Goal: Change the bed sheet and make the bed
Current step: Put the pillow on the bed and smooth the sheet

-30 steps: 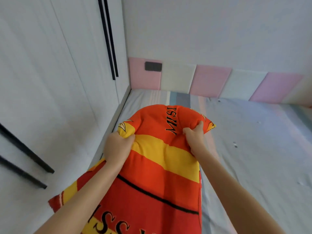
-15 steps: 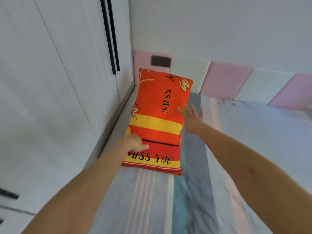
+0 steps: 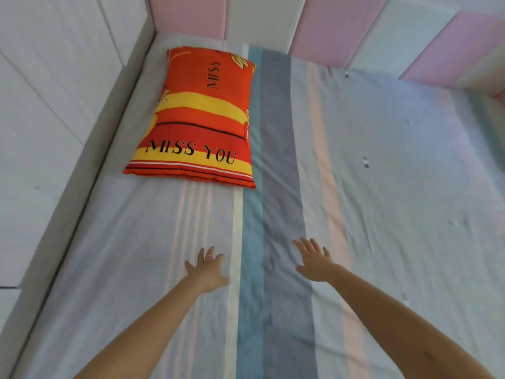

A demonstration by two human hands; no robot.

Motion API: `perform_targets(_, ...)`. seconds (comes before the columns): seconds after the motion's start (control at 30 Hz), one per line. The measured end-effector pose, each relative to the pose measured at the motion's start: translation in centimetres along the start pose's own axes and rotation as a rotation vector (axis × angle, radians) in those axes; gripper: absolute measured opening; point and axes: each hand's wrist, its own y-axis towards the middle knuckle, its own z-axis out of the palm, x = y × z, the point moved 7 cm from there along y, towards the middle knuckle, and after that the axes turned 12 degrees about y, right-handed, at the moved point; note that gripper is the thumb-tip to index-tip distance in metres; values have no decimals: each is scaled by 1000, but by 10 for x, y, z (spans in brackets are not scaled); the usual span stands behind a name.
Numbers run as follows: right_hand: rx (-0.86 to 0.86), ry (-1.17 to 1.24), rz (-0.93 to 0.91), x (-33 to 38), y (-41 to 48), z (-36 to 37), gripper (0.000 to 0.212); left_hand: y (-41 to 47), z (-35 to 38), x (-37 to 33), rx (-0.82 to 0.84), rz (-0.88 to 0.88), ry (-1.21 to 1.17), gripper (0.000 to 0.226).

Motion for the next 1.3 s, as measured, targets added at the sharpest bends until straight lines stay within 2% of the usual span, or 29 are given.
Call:
perform_targets(0.07, -46, 124, 36, -13, 15, 24, 68, 14, 31, -19, -66, 10, 17, 95)
perform_targets(0.13, -105, 158, 31, -14, 44, 44, 65, 37, 76, -38, -60, 4, 15, 115)
perform_targets(0.23, -167, 101, -147, 16, 95, 63, 64, 67, 150, -68, -19, -40, 40, 146)
perform_targets(0.3, -227, 83, -311, 29, 133, 53, 61, 84, 181, -80, -7, -107, 92, 162)
perform_targets(0.33, -292, 86, -334, 25, 154, 39, 60, 92, 188, -82, -13, -138, 119, 166)
perform_targets(0.4, -454, 202, -181, -23, 198, 15, 60, 110, 202, -85, -15, -167, 167, 168)
perform_targets(0.47, -507, 483, 129, -98, 222, 16, 64, 115, 205, -84, -5, -179, 168, 169)
perform_targets(0.5, -509, 536, 228, -129, 222, 27, 65, 115, 203, -83, -11, -191, 174, 170)
perform_targets(0.6, -595, 424, 293, -195, 186, 73, 65, 112, 205, -85, -3, -201, 150, 172)
perform_targets(0.7, -627, 457, 445, -260, 134, 119, 65, 107, 198, -88, -8, -223, 131, 169)
perform_targets(0.77, -584, 584, 603, -296, 97, 156, 66, 108, 195, -85, -26, -238, 52, 153)
perform_targets(0.83, -565, 753, 746, -316, 57, 190, 67, 106, 194, -92, -79, -279, -41, 125)
perform_targets(0.87, -546, 830, 790, -315, 45, 205, 68, 102, 190, -97, -158, -305, -119, 119)
perform_targets(0.93, -580, 913, 811, -316, 34, 212, 70, 96, 179, -116, -461, -326, -178, 113)
perform_targets(0.97, -606, 890, 810, -319, 33, 209, 71, 96, 170, -134, -593, -286, -165, 99)
perform_targets(1.0, -639, 815, 765, -320, 36, 200, 71, 101, 159, -157, -679, -220, -132, 80)
perform_targets(1.07, -640, 581, 488, -306, 53, 169, 65, 125, 125, -211, -794, -43, 26, 58)
perform_targets(1.13, -624, 374, 99, -274, 71, 137, 57, 149, 90, -260, -892, 94, 141, 57)
perform_targets(1.17, -616, 310, -71, -255, 79, 125, 58, 162, 80, -275, -865, 87, 127, 59)
perform_targets(1.23, -562, 187, -325, -223, 94, 111, 63, 181, 97, -291, -772, -29, 79, 65)
perform_targets(1.3, -516, 48, -486, -213, 114, 102, 61, 179, 142, -318, -755, -18, 191, 68)
